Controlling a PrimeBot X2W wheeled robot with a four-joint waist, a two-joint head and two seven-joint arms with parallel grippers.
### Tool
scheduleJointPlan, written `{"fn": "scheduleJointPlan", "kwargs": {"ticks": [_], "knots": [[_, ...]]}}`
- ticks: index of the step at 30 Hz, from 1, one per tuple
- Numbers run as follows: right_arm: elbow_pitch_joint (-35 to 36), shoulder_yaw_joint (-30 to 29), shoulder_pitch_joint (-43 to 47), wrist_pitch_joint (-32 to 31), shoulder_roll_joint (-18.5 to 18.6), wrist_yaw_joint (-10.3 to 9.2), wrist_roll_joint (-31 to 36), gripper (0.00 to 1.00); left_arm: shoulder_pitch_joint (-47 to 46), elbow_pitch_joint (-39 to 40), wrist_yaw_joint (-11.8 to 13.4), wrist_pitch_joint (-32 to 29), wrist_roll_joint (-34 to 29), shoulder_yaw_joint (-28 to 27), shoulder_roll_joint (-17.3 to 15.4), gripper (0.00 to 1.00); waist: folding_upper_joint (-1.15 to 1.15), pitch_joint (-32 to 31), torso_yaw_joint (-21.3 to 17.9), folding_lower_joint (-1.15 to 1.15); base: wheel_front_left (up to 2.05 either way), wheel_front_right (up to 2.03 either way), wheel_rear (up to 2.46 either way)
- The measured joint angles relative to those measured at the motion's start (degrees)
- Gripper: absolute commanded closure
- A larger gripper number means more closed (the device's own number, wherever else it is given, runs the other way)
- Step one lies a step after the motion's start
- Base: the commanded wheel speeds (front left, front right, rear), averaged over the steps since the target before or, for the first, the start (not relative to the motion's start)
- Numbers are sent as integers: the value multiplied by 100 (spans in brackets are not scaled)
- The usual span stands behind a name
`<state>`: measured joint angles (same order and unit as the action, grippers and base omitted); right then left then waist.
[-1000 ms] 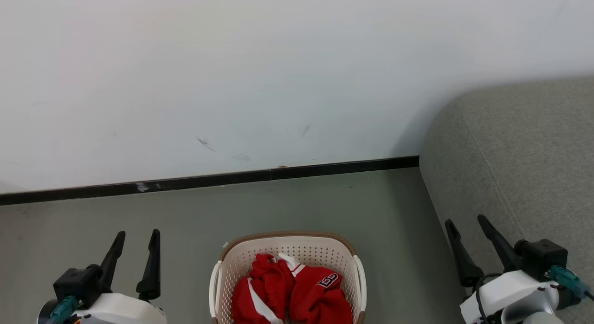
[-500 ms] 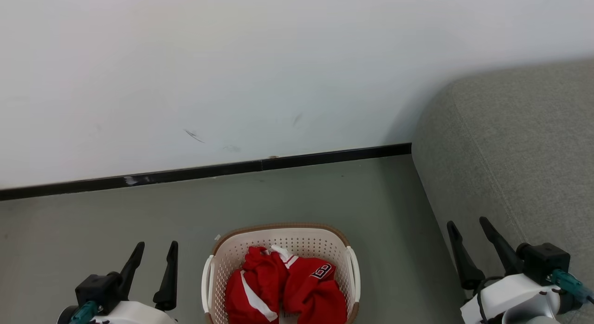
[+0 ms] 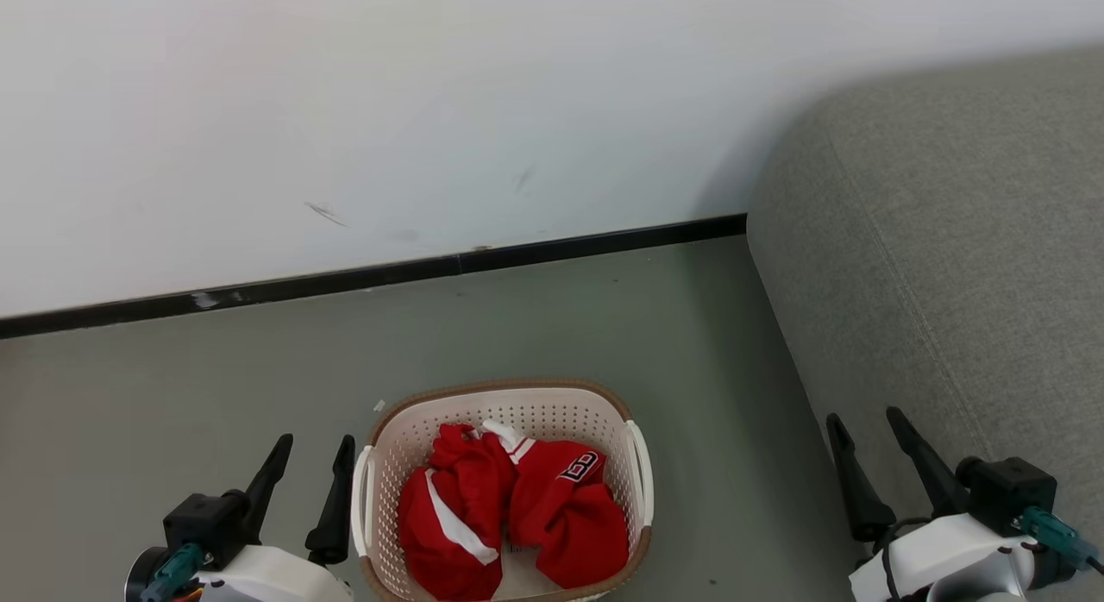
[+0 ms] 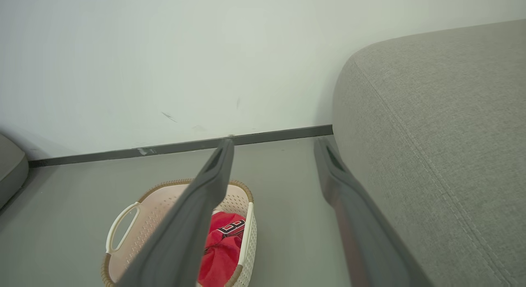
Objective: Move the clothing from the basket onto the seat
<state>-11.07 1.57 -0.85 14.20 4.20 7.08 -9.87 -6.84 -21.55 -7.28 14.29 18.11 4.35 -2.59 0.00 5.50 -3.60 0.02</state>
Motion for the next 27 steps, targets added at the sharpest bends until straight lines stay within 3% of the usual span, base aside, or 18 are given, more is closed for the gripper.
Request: {"fn": "scheduleJointPlan", "kwargs": {"ticks": [10,27], "knots": [[91,81,-213,0,-34,0,44,0,-227,76,0,0,48,232,18,0,0,464,-142,0,0,0,0],[191,261,-807,0,-79,0,58,0,-668,48,0,0,109,1162,19,0,0,1397,-366,-1,0,0,0]]}}
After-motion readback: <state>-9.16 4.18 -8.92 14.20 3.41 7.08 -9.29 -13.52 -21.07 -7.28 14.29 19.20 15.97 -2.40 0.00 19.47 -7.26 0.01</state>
